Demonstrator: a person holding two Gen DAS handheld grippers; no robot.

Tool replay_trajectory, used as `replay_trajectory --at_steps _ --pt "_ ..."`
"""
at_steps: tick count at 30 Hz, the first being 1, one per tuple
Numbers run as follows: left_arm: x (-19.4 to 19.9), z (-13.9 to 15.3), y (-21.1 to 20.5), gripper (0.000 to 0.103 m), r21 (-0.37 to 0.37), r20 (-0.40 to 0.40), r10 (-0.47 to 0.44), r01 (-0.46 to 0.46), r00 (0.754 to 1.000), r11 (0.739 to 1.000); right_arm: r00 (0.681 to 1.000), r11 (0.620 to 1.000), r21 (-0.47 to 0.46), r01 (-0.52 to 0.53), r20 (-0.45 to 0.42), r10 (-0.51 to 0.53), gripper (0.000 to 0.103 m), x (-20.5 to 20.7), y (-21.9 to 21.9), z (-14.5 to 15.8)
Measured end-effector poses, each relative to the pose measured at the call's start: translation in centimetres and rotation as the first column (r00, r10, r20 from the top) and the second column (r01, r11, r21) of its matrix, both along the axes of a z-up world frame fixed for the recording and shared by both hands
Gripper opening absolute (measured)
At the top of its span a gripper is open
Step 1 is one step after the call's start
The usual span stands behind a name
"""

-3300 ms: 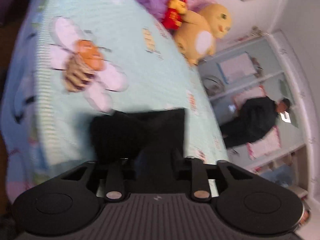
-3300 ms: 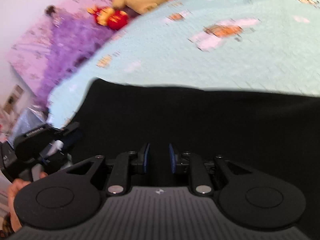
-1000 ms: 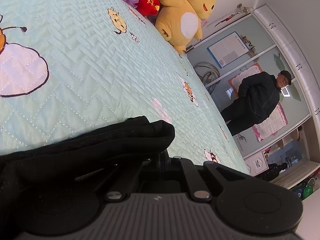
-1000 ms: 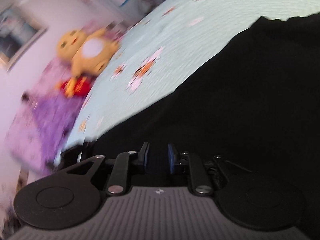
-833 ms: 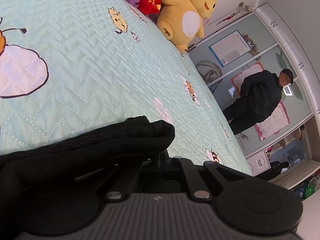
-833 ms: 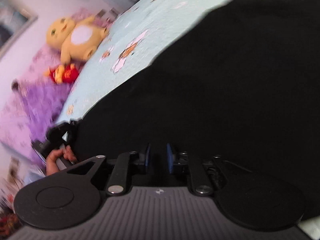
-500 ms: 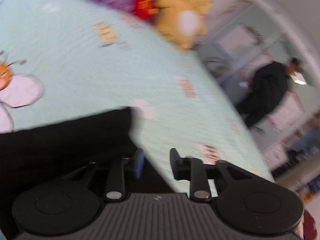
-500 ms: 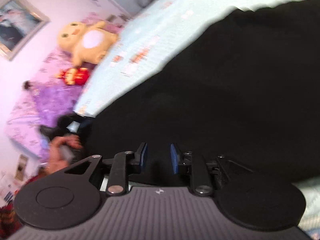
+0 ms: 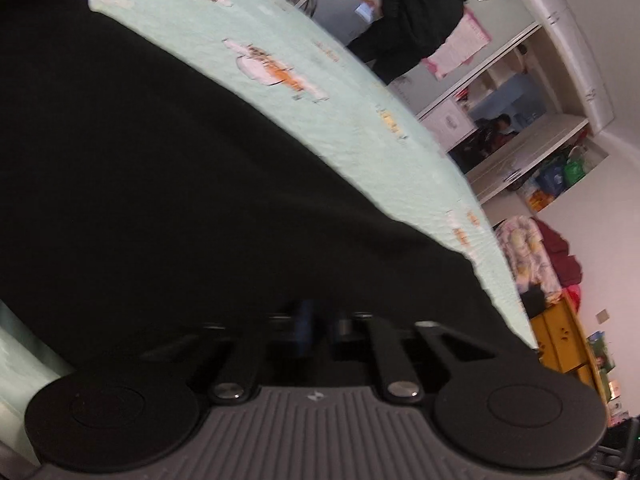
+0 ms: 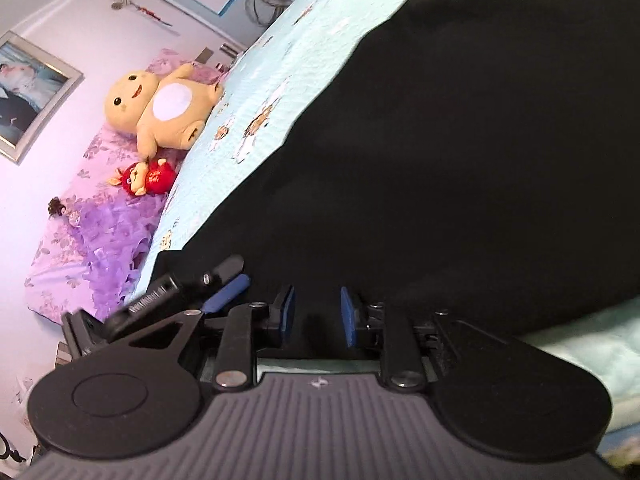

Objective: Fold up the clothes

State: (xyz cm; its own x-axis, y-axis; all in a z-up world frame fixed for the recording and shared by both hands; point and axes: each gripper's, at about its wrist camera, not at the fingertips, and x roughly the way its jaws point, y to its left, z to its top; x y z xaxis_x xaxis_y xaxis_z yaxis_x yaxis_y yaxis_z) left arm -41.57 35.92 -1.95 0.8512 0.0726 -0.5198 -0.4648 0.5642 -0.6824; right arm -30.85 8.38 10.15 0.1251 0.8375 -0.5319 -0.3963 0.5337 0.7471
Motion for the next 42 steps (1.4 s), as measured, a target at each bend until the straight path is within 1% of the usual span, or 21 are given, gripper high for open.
replay_trajectory --at_steps 3,7,9,13,15,16,18,20,22,23,27,29,30,32,33,34,36,38,39,40,42 --pt "-0.3 -0.4 1.3 0.005 -0.065 0.011 0.014 -0.013 1.0 0.998 1.0 0.999 0.015 0.031 -0.008 -0.031 0.026 -0.1 -0.9 0.5" --pt "-0.4 -0.3 1.3 0.005 -0.071 -0.002 0.017 -0.017 1.0 0.997 0.997 0.996 0.08 0.048 0.062 -0.053 0.027 -0.1 -1.8 2.8" --pt "-0.7 -0.2 1.4 0.005 -0.087 -0.003 0.017 -0.017 1.0 0.996 0.996 0.992 0.113 0.058 0.064 -0.065 0.028 0.3 -2.4 3.2" --pt "-1.0 -0.2 1.7 0.005 -0.101 -0.01 0.017 -0.018 1.0 0.995 0.99 0.99 0.047 0.136 -0.027 -0.135 0.028 1.8 -4.4 0.3" --pt "-1.0 -0.1 1.8 0.005 -0.1 -0.019 0.018 -0.02 1.0 0.995 0.982 0.983 0.032 0.179 -0.073 -0.176 0.011 2.1 -5.2 -0.9" --pt "-0.9 -0.1 1.7 0.005 -0.099 -0.024 0.019 -0.021 1.0 0.995 0.976 0.979 0.029 0.2 -0.095 -0.196 0.008 2.1 -5.6 -1.5" --pt "-0.2 0.0 1.4 0.005 -0.098 -0.034 0.023 -0.026 0.999 0.995 0.973 0.977 0.029 0.213 -0.092 -0.21 0.011 2.0 -5.8 -1.0" --pt "0.0 -0.1 1.3 0.005 -0.104 -0.042 0.033 -0.037 0.999 0.994 0.976 0.976 0.035 0.217 -0.025 -0.216 0.022 1.7 -6.0 0.6" --pt "0.2 0.1 1.1 0.005 -0.109 -0.054 0.044 -0.049 0.998 0.993 0.972 0.971 0.07 0.229 0.033 -0.232 0.023 1.6 -6.5 2.0" --pt "0.4 0.2 1.0 0.005 -0.111 -0.06 0.049 -0.056 0.997 0.992 0.969 0.966 0.093 0.241 0.037 -0.246 0.023 1.7 -7.0 2.3" --pt "0.6 0.8 1.1 0.005 -0.121 -0.082 0.061 -0.071 0.995 0.99 0.952 0.949 0.077 0.305 -0.021 -0.305 0.026 2.8 -8.2 0.1" --pt "0.6 1.2 1.1 0.005 -0.126 -0.093 0.065 -0.077 0.994 0.989 0.938 0.936 0.08 0.342 -0.091 -0.335 0.018 3.2 -8.7 -1.9" --pt "0.7 1.4 1.1 0.006 -0.124 -0.099 0.067 -0.08 0.993 0.989 0.931 0.931 0.089 0.355 -0.119 -0.344 0.018 3.3 -9.0 -2.5" --pt "0.7 2.7 0.5 0.01 -0.077 -0.097 0.073 -0.081 0.993 0.994 0.933 0.931 0.097 0.351 -0.122 -0.339 0.019 3.4 -8.9 -2.2" --pt "0.6 3.4 0.0 0.021 -0.048 -0.092 0.076 -0.081 0.993 0.996 0.937 0.934 0.099 0.343 -0.1 -0.333 0.021 3.4 -8.7 -1.6" --pt "0.6 4.1 -0.5 0.028 -0.02 -0.08 0.071 -0.073 0.994 0.997 0.942 0.937 0.107 0.333 -0.073 -0.327 0.023 3.3 -8.4 -0.9" --pt "1.1 5.5 -1.9 0.031 0.033 -0.024 0.011 -0.01 1.0 0.999 0.949 0.941 0.123 0.315 -0.037 -0.313 0.023 3.3 -8.0 0.1" --pt "2.2 6.3 -3.5 0.032 0.08 -0.013 -0.08 0.081 0.997 0.994 0.954 0.945 0.138 0.298 -0.008 -0.3 0.023 3.4 -7.7 0.8" --pt "2.7 6.6 -4.4 0.035 0.104 -0.009 -0.125 0.126 0.992 0.987 0.956 0.946 0.146 0.289 0.006 -0.293 0.023 3.4 -7.5 1.2" --pt "3.2 6.7 -5.1 0.038 0.122 -0.013 -0.164 0.164 0.986 0.979 0.958 0.948 0.153 0.28 0.021 -0.286 0.023 3.4 -7.4 1.6" --pt "4.2 5.6 -5.9 0.038 0.128 -0.058 -0.203 0.209 0.977 0.969 0.961 0.956 0.13 0.262 0.052 -0.271 0.023 3.4 -7.9 1.7"
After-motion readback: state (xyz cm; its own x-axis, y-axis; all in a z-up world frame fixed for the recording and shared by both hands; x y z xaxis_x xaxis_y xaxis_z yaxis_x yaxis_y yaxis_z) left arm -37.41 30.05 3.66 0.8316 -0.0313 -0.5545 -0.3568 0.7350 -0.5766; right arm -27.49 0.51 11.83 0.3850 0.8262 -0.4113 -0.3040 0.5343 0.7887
